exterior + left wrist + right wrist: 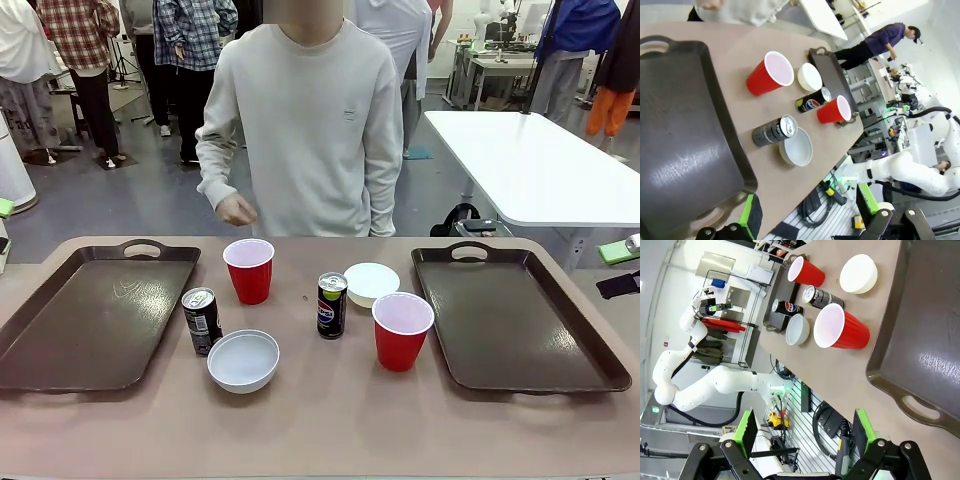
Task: Prepare tableware on both trays.
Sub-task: Pick up a Picnic Bowl from the table and place it on a Handle tray.
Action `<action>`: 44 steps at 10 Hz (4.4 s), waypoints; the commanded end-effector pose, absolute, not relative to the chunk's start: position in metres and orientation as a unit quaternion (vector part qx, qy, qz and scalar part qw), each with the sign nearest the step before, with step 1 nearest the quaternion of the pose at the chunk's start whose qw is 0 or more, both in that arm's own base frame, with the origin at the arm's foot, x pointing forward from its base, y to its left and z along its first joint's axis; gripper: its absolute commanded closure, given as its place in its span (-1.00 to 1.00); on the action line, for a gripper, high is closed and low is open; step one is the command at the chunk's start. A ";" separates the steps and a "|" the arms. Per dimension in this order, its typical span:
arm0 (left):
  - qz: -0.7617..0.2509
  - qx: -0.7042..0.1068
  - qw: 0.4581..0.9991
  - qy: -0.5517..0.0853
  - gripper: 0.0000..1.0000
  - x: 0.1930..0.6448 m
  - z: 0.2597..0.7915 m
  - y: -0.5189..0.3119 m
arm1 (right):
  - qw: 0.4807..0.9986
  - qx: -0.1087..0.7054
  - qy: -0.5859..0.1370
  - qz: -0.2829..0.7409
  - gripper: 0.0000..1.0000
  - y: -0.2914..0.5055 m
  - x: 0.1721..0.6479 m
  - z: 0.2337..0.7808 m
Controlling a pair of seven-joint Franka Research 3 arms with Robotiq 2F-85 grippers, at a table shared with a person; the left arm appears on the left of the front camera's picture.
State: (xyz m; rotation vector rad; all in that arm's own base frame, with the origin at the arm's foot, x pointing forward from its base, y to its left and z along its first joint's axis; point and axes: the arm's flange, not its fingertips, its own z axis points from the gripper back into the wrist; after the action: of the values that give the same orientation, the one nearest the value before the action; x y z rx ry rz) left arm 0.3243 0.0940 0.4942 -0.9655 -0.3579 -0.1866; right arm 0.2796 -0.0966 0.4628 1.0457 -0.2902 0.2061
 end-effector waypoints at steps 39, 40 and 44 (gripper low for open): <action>-0.089 -0.466 0.863 -0.173 -1.00 0.325 0.495 0.096 | 0.991 -0.025 -0.085 0.099 0.93 0.253 0.536 0.341; -0.089 -0.466 0.863 -0.173 -1.00 0.325 0.495 0.096 | 0.991 -0.024 -0.086 0.102 1.00 0.253 0.534 0.347; -0.089 -0.466 0.863 -0.173 -1.00 0.325 0.495 0.096 | 0.979 -0.012 -0.168 0.114 1.00 0.224 0.471 0.482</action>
State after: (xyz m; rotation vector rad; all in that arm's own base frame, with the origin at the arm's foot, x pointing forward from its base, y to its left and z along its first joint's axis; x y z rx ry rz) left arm 0.3250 0.0946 0.4946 -0.9651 -0.3568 -0.1861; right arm 0.4985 0.2453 0.4530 -0.0275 -0.3108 0.2308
